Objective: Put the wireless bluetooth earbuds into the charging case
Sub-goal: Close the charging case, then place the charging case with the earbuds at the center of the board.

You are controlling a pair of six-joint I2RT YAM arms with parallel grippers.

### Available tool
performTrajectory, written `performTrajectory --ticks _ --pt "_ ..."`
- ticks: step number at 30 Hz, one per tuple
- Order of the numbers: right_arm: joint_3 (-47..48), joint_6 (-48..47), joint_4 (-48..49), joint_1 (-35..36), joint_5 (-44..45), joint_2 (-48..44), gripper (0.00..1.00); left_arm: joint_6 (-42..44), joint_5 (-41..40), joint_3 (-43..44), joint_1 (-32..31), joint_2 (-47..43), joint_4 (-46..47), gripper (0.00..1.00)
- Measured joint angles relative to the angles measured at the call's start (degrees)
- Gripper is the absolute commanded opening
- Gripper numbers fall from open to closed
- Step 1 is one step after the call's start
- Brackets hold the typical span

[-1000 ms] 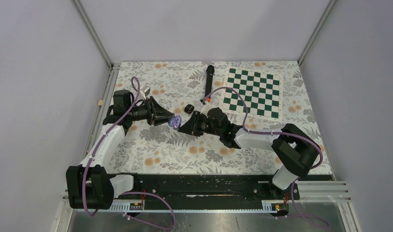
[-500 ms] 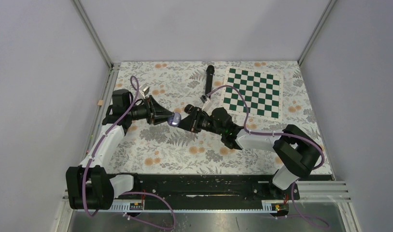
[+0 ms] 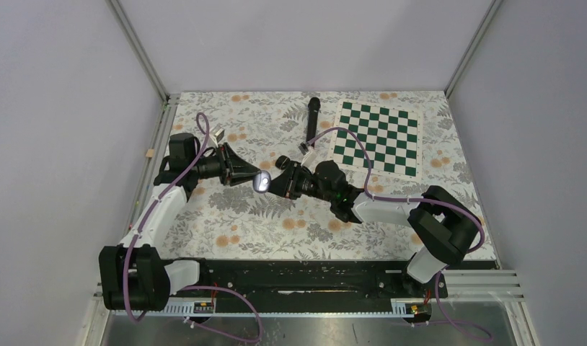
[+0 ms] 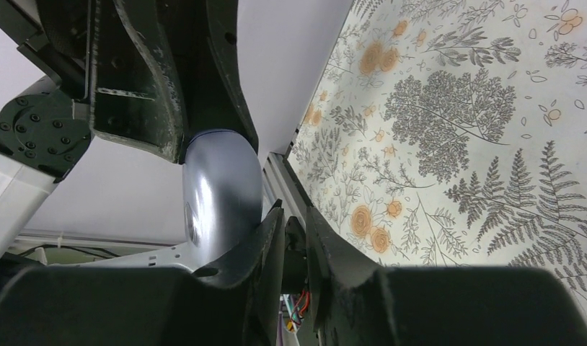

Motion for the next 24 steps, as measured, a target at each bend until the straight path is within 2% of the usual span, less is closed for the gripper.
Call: performTrajectory --ticks 1,3,13,16,21,24 --pt "0.07 -0.39 -0.39 0.00 0.02 0.00 0.24 -0.04 -0.02 0.00 -0.04 0.33 0.22 0.04" --pt "0.31 -0.83 -1.11 -0.04 0.04 0.09 0.24 -0.70 0.04 -0.09 -0.22 1.44 1.95 0.00" --pt "0.31 -1.36 -1.44 -1.51 0.26 1.62 0.27 -4.76 -0.66 -1.53 -0.35 5.73 9.60 0.00" --pt "-0.59 -2.49 -2.38 -2.91 0.74 1.29 0.27 -8.37 -1.38 -3.34 -0.42 7.61 16.15 0.00" --pt "-8.41 -5.99 -8.61 -6.34 3.30 -4.61 0.28 -14.25 -3.52 -5.22 -0.63 12.94 25.05 0.00" --pt "-12.74 -8.96 -14.60 -7.45 5.86 -10.91 0.29 -15.04 -5.99 -4.83 -1.14 15.72 26.84 0.00"
